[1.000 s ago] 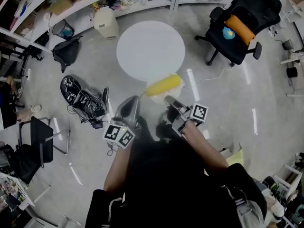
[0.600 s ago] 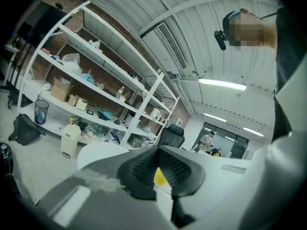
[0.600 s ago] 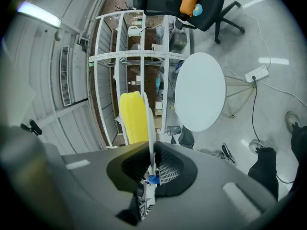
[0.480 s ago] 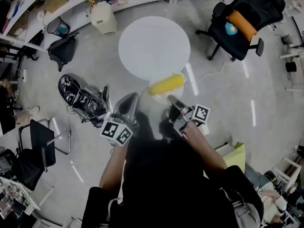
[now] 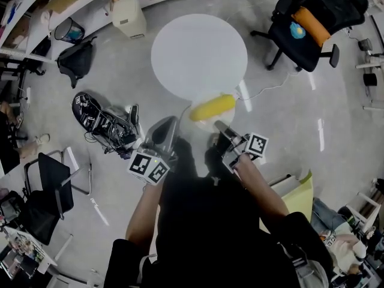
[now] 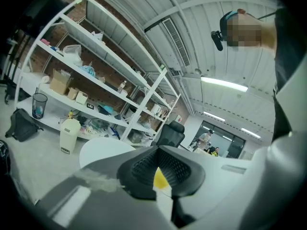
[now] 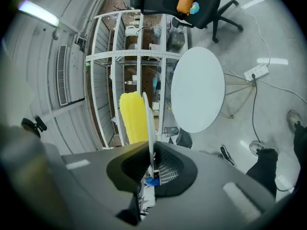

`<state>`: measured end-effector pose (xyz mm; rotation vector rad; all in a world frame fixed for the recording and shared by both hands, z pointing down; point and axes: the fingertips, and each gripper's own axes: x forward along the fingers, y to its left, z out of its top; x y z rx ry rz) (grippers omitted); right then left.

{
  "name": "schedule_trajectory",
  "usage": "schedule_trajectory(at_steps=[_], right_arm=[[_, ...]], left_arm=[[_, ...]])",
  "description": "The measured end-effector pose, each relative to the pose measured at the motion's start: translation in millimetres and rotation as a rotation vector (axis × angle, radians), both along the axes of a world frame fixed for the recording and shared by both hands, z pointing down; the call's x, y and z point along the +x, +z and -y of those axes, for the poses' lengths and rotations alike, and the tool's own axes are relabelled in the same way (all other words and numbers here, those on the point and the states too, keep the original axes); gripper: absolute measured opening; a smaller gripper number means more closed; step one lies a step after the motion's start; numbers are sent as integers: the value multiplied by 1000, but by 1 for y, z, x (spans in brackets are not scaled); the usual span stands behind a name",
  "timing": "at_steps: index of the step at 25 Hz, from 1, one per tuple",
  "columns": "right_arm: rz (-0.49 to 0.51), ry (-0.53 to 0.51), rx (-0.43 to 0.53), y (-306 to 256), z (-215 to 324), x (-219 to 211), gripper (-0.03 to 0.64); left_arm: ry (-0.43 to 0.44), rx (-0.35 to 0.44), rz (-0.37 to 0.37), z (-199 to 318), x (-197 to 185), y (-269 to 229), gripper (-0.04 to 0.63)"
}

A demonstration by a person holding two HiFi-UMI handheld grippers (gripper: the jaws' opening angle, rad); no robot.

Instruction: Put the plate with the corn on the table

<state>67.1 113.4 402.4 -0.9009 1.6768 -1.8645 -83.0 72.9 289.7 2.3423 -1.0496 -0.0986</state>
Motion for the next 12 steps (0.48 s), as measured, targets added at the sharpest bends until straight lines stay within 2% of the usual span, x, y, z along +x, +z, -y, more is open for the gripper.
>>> schedule_trajectory(at_steps=[12], right_arm=[[-6,-21,17,24,11,-14,28]], left_arm=[[25,-7,6,33,-11,31,3]])
